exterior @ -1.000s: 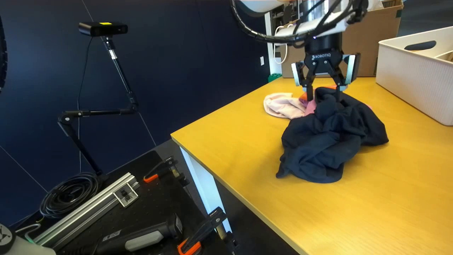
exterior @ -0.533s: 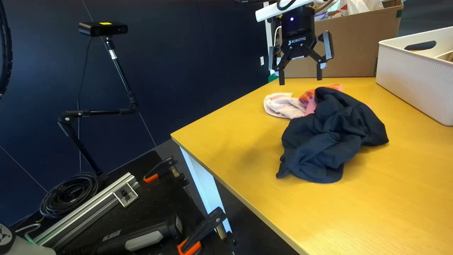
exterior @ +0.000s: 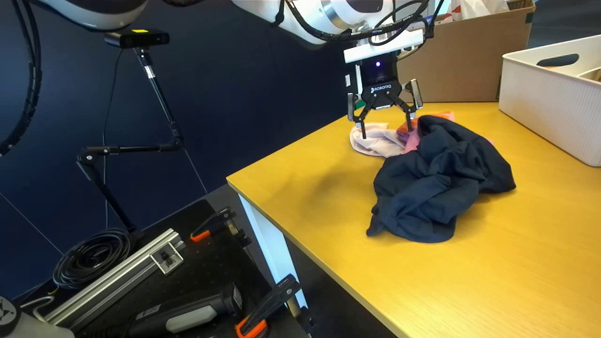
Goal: Pile all the clothes together
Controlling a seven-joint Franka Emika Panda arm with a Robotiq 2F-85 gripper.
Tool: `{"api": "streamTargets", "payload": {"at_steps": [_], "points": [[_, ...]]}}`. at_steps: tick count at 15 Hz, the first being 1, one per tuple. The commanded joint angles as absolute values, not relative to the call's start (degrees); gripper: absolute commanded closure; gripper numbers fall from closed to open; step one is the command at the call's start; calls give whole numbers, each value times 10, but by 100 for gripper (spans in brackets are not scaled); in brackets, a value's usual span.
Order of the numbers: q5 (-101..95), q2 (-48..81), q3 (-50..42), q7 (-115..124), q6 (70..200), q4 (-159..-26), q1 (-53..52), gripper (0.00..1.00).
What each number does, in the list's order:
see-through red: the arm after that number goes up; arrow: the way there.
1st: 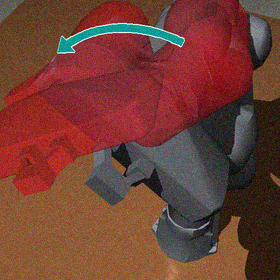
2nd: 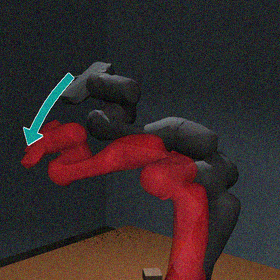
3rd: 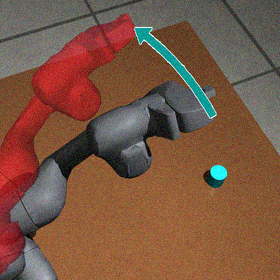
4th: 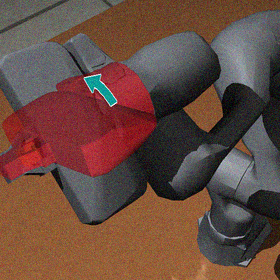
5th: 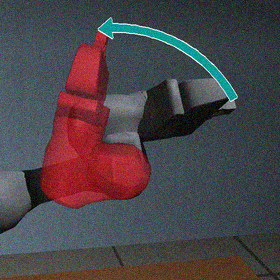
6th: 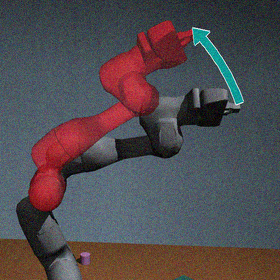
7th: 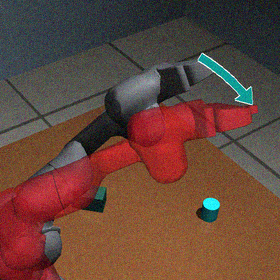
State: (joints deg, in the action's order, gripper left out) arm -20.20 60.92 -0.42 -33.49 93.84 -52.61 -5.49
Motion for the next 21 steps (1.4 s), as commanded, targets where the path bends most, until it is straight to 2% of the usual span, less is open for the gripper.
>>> {"api": "streamTargets", "payload": {"at_steps": [1, 5, 11, 21], "points": [[-212, 610, -5, -335, 950, -532, -63, 0], [-213, 612, -5, -332, 953, -535, -67, 0], [-259, 520, 14, -434, 1092, -668, -96, 0], [-248, 523, 46, -702, 1307, -754, -39, 0]]}}
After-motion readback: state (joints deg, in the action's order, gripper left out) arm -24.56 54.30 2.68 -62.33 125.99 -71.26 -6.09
